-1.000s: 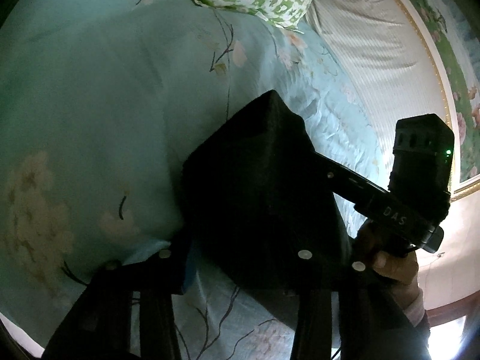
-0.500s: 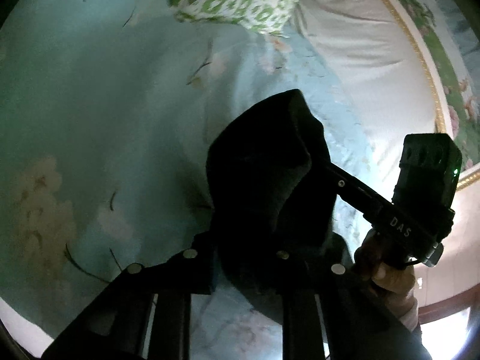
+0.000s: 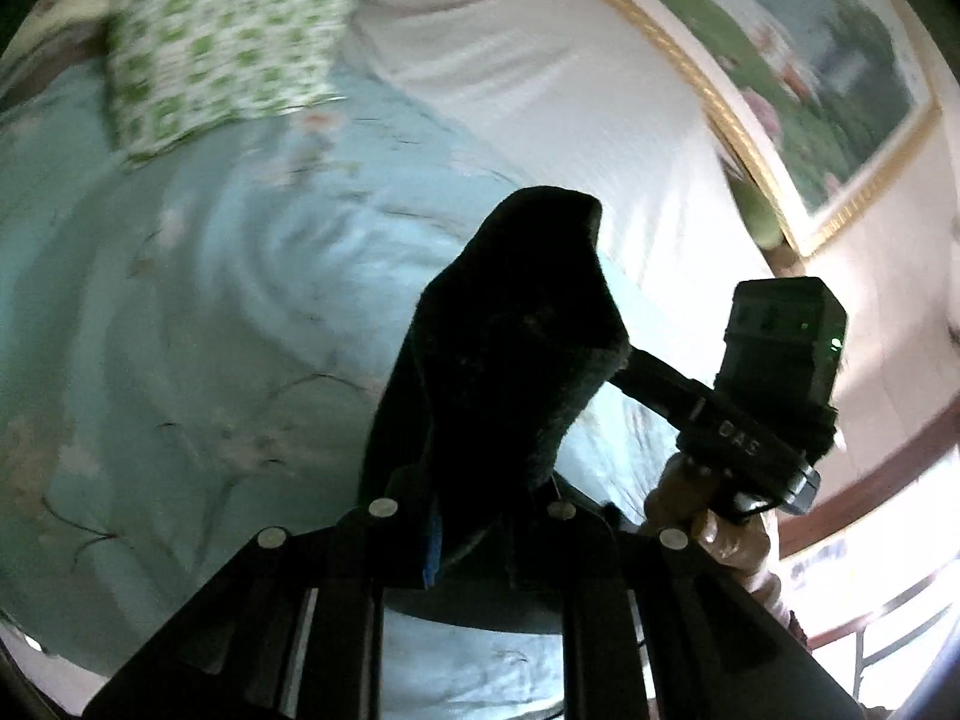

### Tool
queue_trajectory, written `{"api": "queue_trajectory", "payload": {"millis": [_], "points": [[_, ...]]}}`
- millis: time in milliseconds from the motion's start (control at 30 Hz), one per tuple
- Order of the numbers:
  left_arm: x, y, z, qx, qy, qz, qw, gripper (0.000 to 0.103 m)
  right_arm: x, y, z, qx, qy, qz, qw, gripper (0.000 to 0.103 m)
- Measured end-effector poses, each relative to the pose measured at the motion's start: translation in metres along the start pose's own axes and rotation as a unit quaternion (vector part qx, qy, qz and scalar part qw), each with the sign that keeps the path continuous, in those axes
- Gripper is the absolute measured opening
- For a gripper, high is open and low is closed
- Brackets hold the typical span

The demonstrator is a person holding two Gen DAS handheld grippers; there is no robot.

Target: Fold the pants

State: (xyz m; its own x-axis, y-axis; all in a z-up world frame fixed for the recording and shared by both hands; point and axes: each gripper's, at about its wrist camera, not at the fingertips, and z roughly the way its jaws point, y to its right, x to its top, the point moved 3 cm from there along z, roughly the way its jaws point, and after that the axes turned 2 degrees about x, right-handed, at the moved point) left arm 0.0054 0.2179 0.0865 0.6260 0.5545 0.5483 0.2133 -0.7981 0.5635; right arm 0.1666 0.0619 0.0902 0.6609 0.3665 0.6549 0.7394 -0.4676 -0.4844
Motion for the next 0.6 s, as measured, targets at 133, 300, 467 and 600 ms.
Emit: {"api": "queue_trajectory", "payload": {"millis": [133,300,467,600], "points": [[-0.01,0.036,0.009,-0.018,-0.014,0.037,0.9991,0.015,-0.011,0.009,-0.04,-0.007,0.036,0.023,0.999,0.019],[-0.025,0.077,0.028,-0.03,-0.037,0.074,0.9961,0.015,-0.03,0.024,-0.082,-0.02,0.076,0.049,0.996,0.019],[-0.043,0.108,0.044,-0.036,-0.057,0.105,0.9922,0.015,-0.05,0.039,-0.111,-0.03,0.104,0.077,0.991,0.019],[-0.053,0.123,0.056,-0.039,-0.074,0.12,0.9893,0.015,-0.064,0.047,-0.13,-0.039,0.118,0.091,0.988,0.019]]}}
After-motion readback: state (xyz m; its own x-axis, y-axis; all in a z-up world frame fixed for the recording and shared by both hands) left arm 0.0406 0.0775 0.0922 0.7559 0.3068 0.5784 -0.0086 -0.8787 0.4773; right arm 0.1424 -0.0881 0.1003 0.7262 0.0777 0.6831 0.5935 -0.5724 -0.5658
